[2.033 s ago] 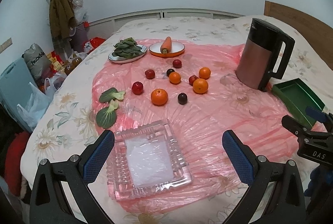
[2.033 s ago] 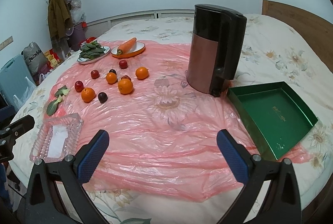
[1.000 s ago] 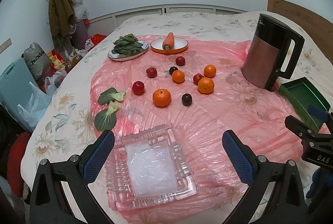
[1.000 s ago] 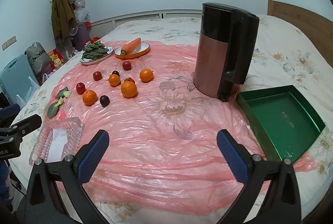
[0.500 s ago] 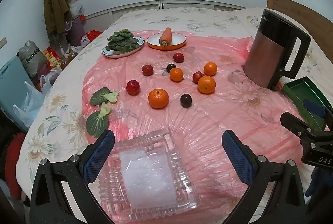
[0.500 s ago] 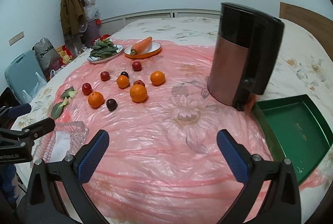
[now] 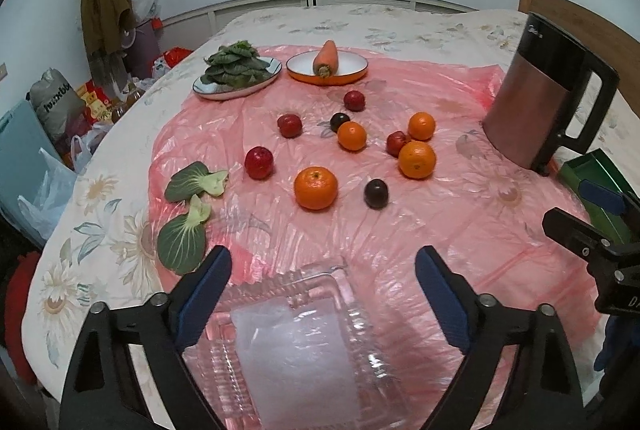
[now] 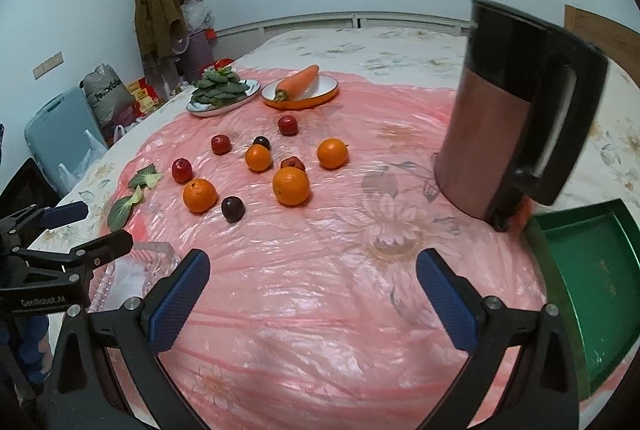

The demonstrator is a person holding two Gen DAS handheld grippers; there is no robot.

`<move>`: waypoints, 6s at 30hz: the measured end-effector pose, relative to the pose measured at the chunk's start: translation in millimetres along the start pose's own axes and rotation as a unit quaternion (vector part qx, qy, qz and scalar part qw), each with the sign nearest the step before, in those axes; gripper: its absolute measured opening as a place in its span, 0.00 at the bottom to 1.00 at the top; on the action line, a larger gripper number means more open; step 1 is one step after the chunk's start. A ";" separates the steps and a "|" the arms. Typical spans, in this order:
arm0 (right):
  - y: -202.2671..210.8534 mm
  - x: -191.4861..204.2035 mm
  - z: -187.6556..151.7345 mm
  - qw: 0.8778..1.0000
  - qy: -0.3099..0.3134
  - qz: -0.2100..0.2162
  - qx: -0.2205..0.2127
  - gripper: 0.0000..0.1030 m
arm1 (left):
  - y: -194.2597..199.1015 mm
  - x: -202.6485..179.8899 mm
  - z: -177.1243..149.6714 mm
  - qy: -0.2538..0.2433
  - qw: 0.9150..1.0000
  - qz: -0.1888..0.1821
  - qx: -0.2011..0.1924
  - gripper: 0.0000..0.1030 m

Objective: Organize fruits
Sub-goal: 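Grasp an orange with the left gripper while the right gripper grasps a dark plum, then carry orange and plum to the green tray and release both there, then grasp a red apple with the left gripper while the right gripper grasps an orange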

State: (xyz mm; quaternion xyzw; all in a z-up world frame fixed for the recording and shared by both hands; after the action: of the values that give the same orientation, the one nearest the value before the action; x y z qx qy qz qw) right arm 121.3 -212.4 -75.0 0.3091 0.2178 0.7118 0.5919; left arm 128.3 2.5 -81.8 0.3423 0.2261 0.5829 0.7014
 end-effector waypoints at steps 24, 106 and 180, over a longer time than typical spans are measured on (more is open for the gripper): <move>-143.4 68.3 27.2 0.977 0.074 0.141 0.139 0.33 | -109.5 26.2 41.9 -0.029 0.989 -0.107 0.099 0.35; 21.3 -428.7 -9.8 0.945 -0.236 -0.196 0.115 0.91 | -98.5 -474.0 106.0 -0.268 0.906 -0.303 0.127 0.62; -194.2 25.0 65.3 0.984 0.027 0.014 0.175 0.91 | -164.4 78.8 77.4 0.014 0.988 -0.053 0.146 0.43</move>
State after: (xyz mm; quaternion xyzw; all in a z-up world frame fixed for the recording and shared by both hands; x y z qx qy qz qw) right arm 301.6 -151.9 -155.1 0.3917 0.3503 0.6787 0.5130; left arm 309.9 48.2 -146.3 0.4206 0.3360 0.5106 0.6705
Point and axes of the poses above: each gripper's, at about its wrist camera, not at the fingertips, and y roughly against the way its jaws point, x to its left, z to its top, the point moved 3 cm from there along -y, roughly the way its jaws point, and after that the axes turned 5 degrees about -y, right-handed, at the moved point
